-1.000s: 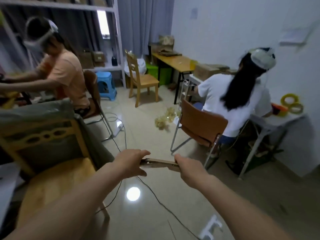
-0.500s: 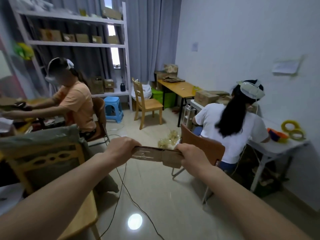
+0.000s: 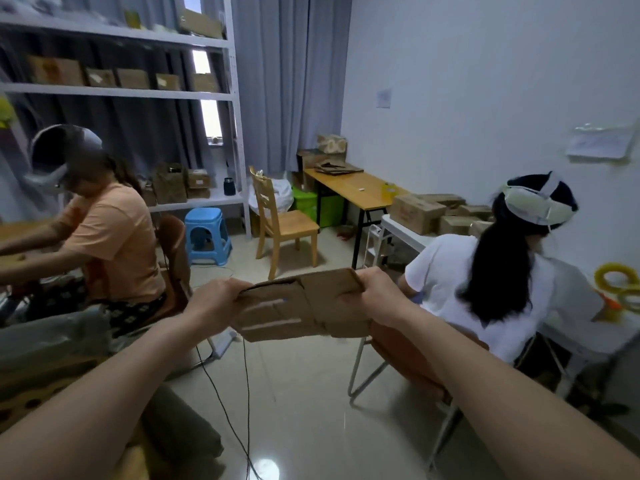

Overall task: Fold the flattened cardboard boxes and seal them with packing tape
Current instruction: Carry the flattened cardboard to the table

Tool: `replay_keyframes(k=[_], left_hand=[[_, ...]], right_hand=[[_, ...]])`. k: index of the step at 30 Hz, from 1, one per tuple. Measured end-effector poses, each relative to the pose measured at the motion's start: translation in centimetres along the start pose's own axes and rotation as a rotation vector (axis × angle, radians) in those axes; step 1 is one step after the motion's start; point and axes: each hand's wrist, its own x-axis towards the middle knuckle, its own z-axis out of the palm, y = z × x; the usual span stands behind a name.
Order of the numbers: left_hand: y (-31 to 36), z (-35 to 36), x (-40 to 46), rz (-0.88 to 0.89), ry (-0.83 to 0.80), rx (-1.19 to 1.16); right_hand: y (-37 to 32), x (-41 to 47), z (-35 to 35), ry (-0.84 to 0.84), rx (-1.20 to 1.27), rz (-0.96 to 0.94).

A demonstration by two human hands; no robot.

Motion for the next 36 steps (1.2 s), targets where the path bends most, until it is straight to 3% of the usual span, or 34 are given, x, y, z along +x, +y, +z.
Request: replay_keyframes(k=[4, 12, 15, 19, 23, 29, 36], left_hand=[[-3.0, 0.1, 6.3, -0.073, -0.029, -0.215], [-6.9, 5.0, 19.0, -0.301, -0.132, -0.562], [-6.5, 6.1, 24.7, -0.359, -0.136, -0.505], [-4.9, 5.9, 33.6, -0.350, -0.024, -0.452], [-3.2, 6.1, 41.3, -0.165, 0.037, -0.233], [-4.1, 8.4, 50.7, 0.032, 0.028, 0.104], [-8.9, 11.9, 61.1, -0.127, 0.027, 0.108]], right_hand=[[2.1, 6.7, 0.6, 0.002, 0.105, 0.059], [7.8, 20.4, -1.0, -0.067, 0.052, 0.067], [9.7, 26.4, -2.0, -0.081, -0.020, 0.029], [12.7, 33.9, -4.1, -0.130, -0.216, -0.007], [14.3, 41.1, -5.9, -0.131, -0.469, -0.102], [15.8, 49.3, -5.6, -0.068, -0.515, -0.193], [21.6, 59.4, -6.9, 0.004, -0.512, -0.118]])
